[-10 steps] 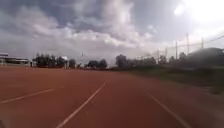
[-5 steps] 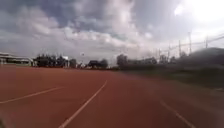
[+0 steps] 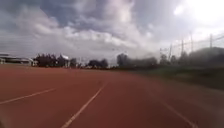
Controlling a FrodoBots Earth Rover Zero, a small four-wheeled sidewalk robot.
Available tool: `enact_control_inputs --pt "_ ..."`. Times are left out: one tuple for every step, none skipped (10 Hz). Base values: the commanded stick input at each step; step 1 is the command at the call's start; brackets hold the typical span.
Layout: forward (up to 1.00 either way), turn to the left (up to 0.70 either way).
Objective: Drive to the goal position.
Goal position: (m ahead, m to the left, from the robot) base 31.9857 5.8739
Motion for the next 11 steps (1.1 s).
enact_control_inputs --pt "0.70 0.00" --pt "0.70 0.00" --pt "0.70 0.00" --pt "0.70 0.00" --pt "0.70 0.00" --pt "0.70 0.00" --pt "0.70 0.00" --pt "0.70 0.00" --pt "0.70 0.00" --pt "0.70 0.00" --pt "0.70 0.00"
